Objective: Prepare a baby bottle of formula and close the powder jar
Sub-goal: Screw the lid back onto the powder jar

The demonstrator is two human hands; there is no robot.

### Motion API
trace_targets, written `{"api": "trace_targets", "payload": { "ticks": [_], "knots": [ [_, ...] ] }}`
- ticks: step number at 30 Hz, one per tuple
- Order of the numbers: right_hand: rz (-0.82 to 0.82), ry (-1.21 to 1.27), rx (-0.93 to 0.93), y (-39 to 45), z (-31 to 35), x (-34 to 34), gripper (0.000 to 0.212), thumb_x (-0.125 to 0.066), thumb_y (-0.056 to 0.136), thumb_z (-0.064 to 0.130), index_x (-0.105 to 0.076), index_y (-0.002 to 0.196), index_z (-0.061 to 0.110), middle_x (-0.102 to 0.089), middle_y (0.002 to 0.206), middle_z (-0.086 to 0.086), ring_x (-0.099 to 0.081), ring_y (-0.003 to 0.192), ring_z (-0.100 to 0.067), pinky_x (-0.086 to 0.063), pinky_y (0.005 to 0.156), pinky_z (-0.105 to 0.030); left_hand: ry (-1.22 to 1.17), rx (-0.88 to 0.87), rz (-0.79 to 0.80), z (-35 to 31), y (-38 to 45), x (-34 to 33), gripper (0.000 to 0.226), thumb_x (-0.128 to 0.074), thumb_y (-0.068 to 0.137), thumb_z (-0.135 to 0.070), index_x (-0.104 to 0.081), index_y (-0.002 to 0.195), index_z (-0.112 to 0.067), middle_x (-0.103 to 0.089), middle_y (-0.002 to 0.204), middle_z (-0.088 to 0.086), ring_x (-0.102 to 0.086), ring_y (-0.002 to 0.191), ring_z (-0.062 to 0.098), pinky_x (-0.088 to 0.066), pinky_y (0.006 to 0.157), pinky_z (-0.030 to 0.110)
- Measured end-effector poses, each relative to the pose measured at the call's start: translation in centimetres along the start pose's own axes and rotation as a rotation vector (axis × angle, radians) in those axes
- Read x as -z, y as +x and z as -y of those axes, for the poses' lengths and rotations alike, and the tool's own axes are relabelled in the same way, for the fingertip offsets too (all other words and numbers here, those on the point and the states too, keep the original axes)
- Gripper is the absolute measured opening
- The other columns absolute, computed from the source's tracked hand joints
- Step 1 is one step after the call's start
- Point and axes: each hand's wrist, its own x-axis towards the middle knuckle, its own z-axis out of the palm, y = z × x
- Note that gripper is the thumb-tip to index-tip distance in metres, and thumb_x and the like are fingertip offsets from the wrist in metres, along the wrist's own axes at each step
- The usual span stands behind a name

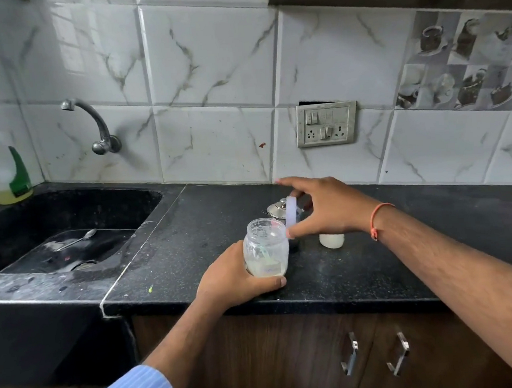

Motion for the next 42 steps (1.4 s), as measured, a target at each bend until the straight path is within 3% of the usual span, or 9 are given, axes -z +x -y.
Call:
{"api": "trace_targets", "payload": {
  "ticks": [10, 15, 19, 22, 25, 31, 34, 37, 42],
  "knots": [
    [0.290, -0.015, 0.219, 4.1, 2.2, -0.3, 0.073, -0.092, 0.078, 0.042, -0.059, 0.143, 0.050, -0.063, 0.138, 0.023, -0.055, 0.096, 0.025, -0.045, 0.085, -0.012, 0.046, 0.024, 0.000, 0.8, 0.5, -0.4, 0.067, -0.083, 0.063, -0.078, -0.060, 0.120, -0.051, -0.076, 0.110, -0.025, -0.072, 0.101, 0.000, -0.062, 0.093, 0.042],
    [0.385, -0.160, 0.257, 5.3, 3.2, 0.3, 0.067, -0.090, 0.079, 0.050, -0.062, 0.140, 0.053, -0.062, 0.137, 0.019, -0.058, 0.098, 0.004, -0.043, 0.080, -0.014, 0.083, 0.031, -0.001, 1.0, 0.6, -0.5, 0.072, -0.081, 0.064, -0.082, -0.059, 0.124, -0.049, -0.075, 0.113, -0.024, -0.072, 0.105, 0.002, -0.061, 0.096, 0.040],
    [0.418, -0.259, 0.270, 5.6, 3.8, 0.6, 0.067, -0.088, 0.082, 0.050, -0.061, 0.143, 0.051, -0.057, 0.124, 0.025, -0.049, 0.090, 0.015, -0.033, 0.074, -0.005, 0.091, 0.036, 0.001, 1.1, 0.6, -0.6, 0.074, -0.080, 0.064, -0.083, -0.059, 0.127, -0.049, -0.075, 0.115, -0.024, -0.072, 0.107, 0.003, -0.060, 0.097, 0.040],
    [0.433, -0.308, 0.266, 5.6, 4.3, 0.7, 0.067, -0.085, 0.083, 0.054, -0.061, 0.146, 0.047, -0.063, 0.134, 0.022, -0.050, 0.086, 0.015, -0.032, 0.071, -0.004, 0.091, 0.046, 0.003, 1.1, 0.6, -0.6, 0.073, -0.081, 0.064, -0.083, -0.059, 0.125, -0.049, -0.076, 0.113, -0.024, -0.072, 0.106, 0.003, -0.060, 0.097, 0.040],
    [0.436, -0.361, 0.238, 5.5, 5.1, 0.5, 0.071, -0.080, 0.083, 0.065, -0.063, 0.146, 0.039, -0.068, 0.141, 0.016, -0.061, 0.106, -0.001, -0.042, 0.081, -0.017, 0.096, 0.064, -0.002, 1.1, 0.7, -0.7, 0.074, -0.080, 0.062, -0.084, -0.059, 0.123, -0.048, -0.076, 0.111, -0.024, -0.073, 0.104, 0.003, -0.061, 0.096, 0.040],
    [0.285, -0.587, 0.149, 5.6, 5.3, -1.2, 0.098, -0.038, 0.081, 0.099, -0.077, 0.087, 0.010, -0.071, 0.070, -0.004, -0.062, 0.068, -0.023, -0.045, 0.061, -0.034, 0.109, 0.074, 0.001, 0.9, 0.6, -0.7, 0.073, -0.081, 0.064, -0.082, -0.062, 0.126, -0.048, -0.076, 0.113, -0.024, -0.073, 0.107, 0.005, -0.060, 0.097, 0.039],
    [0.308, -0.567, 0.157, 5.5, 5.0, -0.6, 0.096, -0.034, 0.084, 0.098, -0.077, 0.114, 0.017, -0.079, 0.103, -0.004, -0.071, 0.097, -0.024, -0.055, 0.082, -0.040, 0.111, 0.076, -0.001, 0.8, 0.5, -0.6, 0.075, -0.080, 0.065, -0.082, -0.060, 0.129, -0.048, -0.076, 0.115, -0.024, -0.072, 0.110, 0.006, -0.060, 0.098, 0.039],
    [0.414, -0.400, 0.220, 5.4, 4.6, 0.7, 0.084, -0.060, 0.089, 0.080, -0.045, 0.159, 0.036, -0.057, 0.155, 0.009, -0.059, 0.132, -0.016, -0.048, 0.111, -0.039, 0.124, 0.075, 0.004, 0.8, 0.6, -0.6, 0.075, -0.079, 0.065, -0.082, -0.060, 0.129, -0.047, -0.076, 0.115, -0.023, -0.072, 0.109, 0.007, -0.059, 0.099, 0.038],
    [0.492, -0.302, 0.274, 5.1, 4.2, 1.0, 0.069, -0.073, 0.093, 0.054, -0.047, 0.156, 0.046, -0.058, 0.150, 0.017, -0.058, 0.118, -0.005, -0.042, 0.098, -0.025, 0.138, 0.064, 0.002, 0.7, 0.7, -0.6, 0.074, -0.079, 0.065, -0.082, -0.060, 0.127, -0.048, -0.076, 0.114, -0.025, -0.072, 0.110, 0.004, -0.058, 0.098, 0.036]
  ]
}}
